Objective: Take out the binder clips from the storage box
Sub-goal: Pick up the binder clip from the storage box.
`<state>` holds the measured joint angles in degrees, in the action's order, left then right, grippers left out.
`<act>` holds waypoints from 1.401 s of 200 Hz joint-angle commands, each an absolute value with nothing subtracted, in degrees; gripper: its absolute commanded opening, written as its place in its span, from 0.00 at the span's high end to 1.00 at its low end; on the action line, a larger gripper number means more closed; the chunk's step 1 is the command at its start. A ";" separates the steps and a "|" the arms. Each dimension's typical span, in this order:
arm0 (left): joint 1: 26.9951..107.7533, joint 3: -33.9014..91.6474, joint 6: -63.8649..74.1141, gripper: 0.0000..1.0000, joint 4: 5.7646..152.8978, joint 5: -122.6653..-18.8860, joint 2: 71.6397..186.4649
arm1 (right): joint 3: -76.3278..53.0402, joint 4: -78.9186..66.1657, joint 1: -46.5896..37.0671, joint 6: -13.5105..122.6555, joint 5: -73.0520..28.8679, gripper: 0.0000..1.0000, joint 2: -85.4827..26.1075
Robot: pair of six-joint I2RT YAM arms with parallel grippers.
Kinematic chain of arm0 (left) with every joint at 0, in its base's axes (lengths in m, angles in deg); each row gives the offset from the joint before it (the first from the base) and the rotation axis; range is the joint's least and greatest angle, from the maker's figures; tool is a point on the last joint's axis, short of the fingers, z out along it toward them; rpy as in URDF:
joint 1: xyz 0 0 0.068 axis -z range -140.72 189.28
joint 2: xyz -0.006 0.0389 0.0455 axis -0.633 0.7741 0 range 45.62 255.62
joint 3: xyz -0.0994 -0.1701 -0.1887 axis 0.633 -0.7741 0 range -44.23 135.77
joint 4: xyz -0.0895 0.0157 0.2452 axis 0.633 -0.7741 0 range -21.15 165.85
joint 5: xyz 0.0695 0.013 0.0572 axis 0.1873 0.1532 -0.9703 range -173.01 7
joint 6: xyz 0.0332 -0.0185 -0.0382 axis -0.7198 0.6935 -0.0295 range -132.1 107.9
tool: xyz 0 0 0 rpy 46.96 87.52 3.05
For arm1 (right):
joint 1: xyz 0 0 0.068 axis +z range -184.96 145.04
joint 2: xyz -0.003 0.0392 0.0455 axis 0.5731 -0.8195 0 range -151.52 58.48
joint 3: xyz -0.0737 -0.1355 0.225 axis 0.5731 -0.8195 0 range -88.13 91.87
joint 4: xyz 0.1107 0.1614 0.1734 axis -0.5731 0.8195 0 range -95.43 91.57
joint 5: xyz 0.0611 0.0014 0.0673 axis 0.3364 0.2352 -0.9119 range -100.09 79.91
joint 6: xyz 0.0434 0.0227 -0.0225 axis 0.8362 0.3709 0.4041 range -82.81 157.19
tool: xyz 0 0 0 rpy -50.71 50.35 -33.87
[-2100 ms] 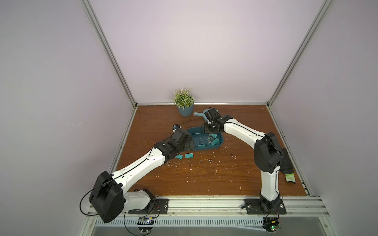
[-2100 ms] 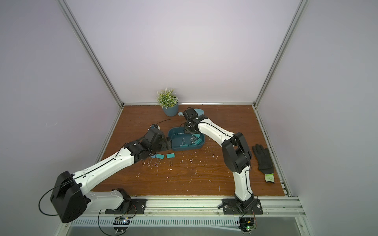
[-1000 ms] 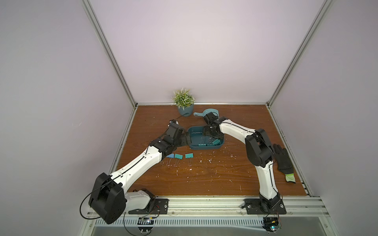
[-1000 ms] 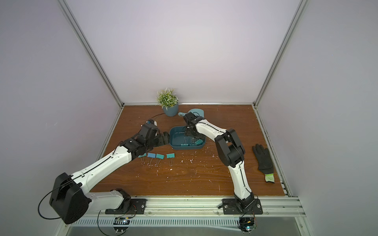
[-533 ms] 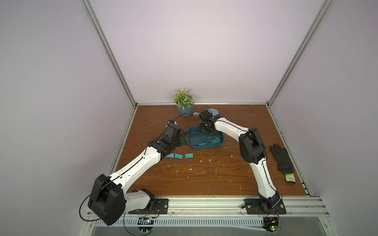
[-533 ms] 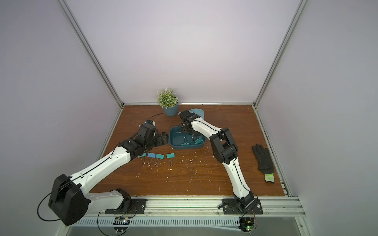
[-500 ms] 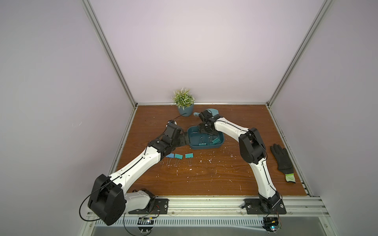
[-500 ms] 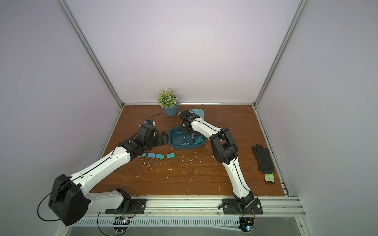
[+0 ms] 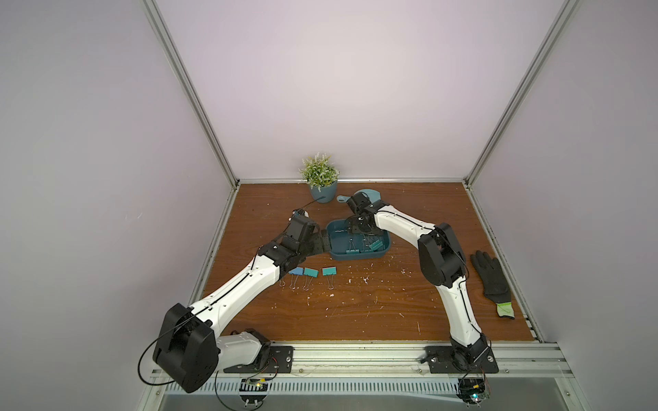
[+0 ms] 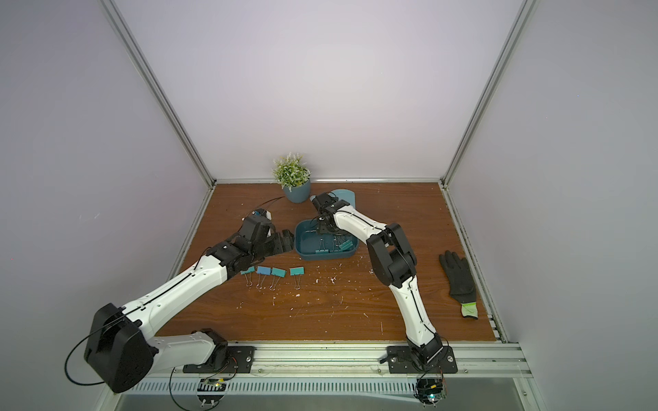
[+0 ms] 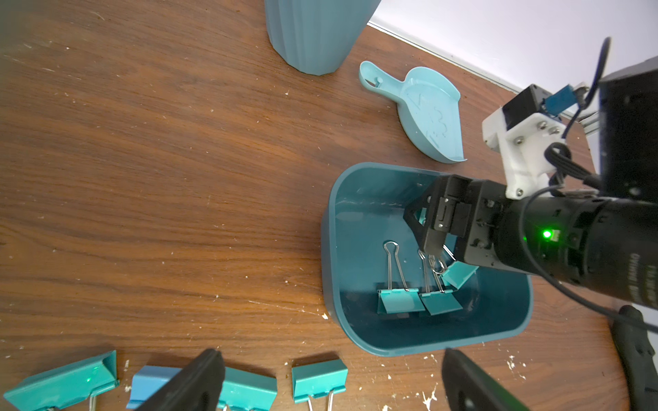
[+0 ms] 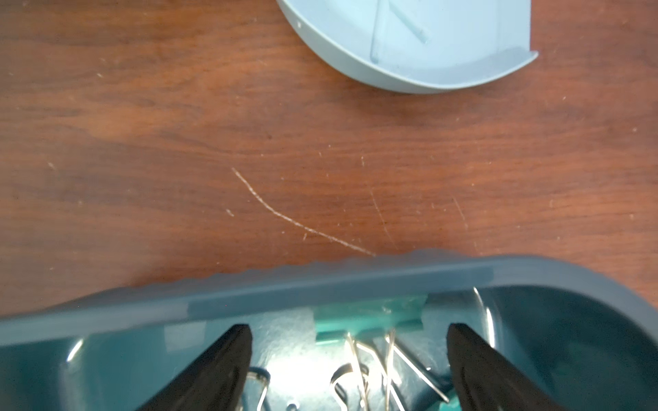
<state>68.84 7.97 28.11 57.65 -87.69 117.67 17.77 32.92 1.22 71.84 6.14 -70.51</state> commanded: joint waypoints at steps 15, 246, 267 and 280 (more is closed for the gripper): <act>68.21 7.62 27.63 0.01 57.92 -87.14 117.61 | 17.75 31.58 -0.04 68.95 5.16 0.08 -69.73; 68.18 5.56 28.80 0.01 54.87 -90.13 111.05 | 12.09 31.93 4.64 69.68 7.93 0.46 -58.02; 68.19 5.60 28.77 0.01 53.77 -91.91 109.54 | 10.10 34.05 8.13 73.12 10.33 0.45 -54.24; 68.13 5.67 28.38 0.01 53.16 -92.52 108.46 | 8.19 34.65 10.66 75.41 12.04 0.45 -51.66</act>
